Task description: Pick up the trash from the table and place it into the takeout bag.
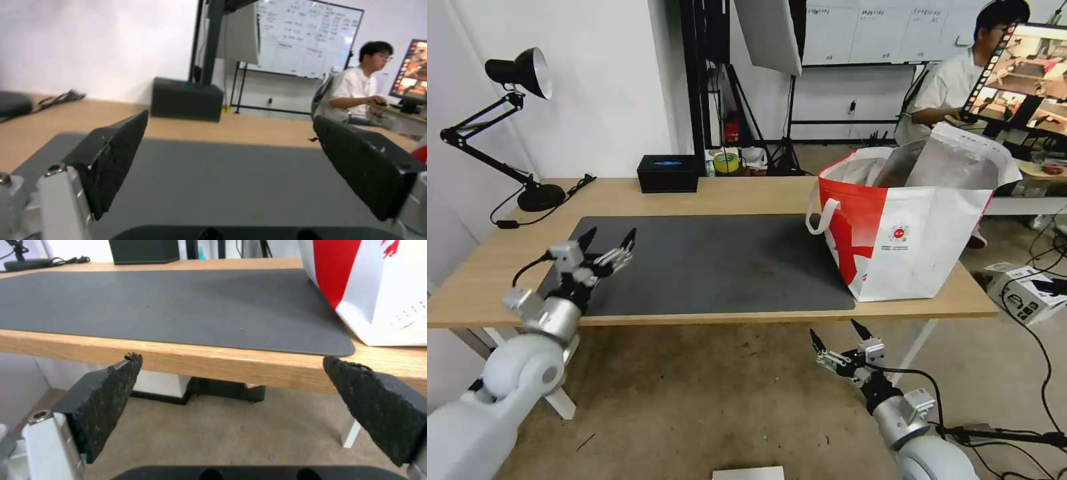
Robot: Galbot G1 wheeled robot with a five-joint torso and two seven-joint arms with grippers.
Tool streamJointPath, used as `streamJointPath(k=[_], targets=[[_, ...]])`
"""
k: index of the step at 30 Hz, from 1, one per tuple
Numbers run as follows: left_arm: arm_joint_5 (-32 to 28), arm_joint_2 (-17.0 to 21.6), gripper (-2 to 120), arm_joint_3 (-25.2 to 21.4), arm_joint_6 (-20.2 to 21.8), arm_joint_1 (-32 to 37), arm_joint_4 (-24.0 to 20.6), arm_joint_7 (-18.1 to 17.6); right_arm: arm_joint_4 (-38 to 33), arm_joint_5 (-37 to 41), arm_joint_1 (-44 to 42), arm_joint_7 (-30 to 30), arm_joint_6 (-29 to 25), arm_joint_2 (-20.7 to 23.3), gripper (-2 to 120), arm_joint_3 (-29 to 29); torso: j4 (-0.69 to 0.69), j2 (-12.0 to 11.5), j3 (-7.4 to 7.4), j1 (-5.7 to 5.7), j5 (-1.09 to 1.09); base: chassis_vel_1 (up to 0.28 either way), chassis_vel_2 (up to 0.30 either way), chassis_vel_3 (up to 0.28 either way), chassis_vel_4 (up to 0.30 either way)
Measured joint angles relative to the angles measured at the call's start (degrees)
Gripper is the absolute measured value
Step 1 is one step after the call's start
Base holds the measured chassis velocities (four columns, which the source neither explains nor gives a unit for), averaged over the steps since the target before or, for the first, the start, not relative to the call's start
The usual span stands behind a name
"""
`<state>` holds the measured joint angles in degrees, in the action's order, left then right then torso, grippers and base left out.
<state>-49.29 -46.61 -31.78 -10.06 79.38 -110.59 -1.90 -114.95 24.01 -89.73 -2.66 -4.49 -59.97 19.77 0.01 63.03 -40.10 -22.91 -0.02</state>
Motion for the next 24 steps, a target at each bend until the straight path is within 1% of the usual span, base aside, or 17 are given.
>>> streamJointPath(k=[1, 2, 4, 5, 7, 11, 13, 24], targets=[[0.7, -1.0, 100, -1.1, -1.3, 2.1, 0.3, 1.1, 0.0, 0.0, 0.0, 0.0, 0.0, 0.0, 100, 0.0, -0.01, 0.0, 0.00, 0.00, 0.01, 0.000, 0.000, 0.000, 0.000], [0.7, -1.0, 100, -1.1, -1.3, 2.1, 0.3, 1.1, 0.0, 0.0, 0.0, 0.0, 0.0, 0.0, 100, 0.0, -0.01, 0.0, 0.00, 0.00, 0.01, 0.000, 0.000, 0.000, 0.000], [2.1, -3.1, 100, -2.7, -4.1, 5.9, 1.1, 2.7, 0.0, 0.0, 0.0, 0.0, 0.0, 0.0, 100, 0.0, -0.01, 0.0, 0.00, 0.00, 0.01, 0.000, 0.000, 0.000, 0.000], [2.1, -3.1, 100, -2.7, -4.1, 5.9, 1.1, 2.7, 0.0, 0.0, 0.0, 0.0, 0.0, 0.0, 100, 0.0, -0.01, 0.0, 0.00, 0.00, 0.01, 0.000, 0.000, 0.000, 0.000], [3.8, -4.8, 100, -4.1, -6.6, 9.0, 1.9, 3.8, 0.0, 0.0, 0.0, 0.0, 0.0, 0.0, 100, 0.0, 0.00, 0.0, 0.00, 0.00, 0.01, 0.000, 0.000, 0.000, 0.000], [4.6, -5.7, 100, -4.9, -7.9, 10.8, 2.2, 4.2, 0.0, 0.0, 0.0, 0.0, 0.0, 0.0, 100, 0.0, -0.01, 0.0, 0.00, 0.00, 0.02, 0.000, 0.000, 0.000, 0.000], [5.5, -6.8, 100, -5.4, -9.2, 12.3, 2.6, 4.5, 0.0, 0.0, 0.0, 0.0, 0.0, 0.0, 100, 0.0, -0.01, 0.0, 0.00, 0.00, 0.01, 0.000, 0.000, 0.000, 0.000], [8.7, -10.1, 100, -5.1, -13.1, 15.1, 4.7, 4.8, 0.0, 0.0, 0.0, 0.0, 0.0, 0.0, 100, 0.0, -0.01, 0.0, 0.00, 0.00, 0.02, 0.000, 0.000, 0.000, 0.000]])
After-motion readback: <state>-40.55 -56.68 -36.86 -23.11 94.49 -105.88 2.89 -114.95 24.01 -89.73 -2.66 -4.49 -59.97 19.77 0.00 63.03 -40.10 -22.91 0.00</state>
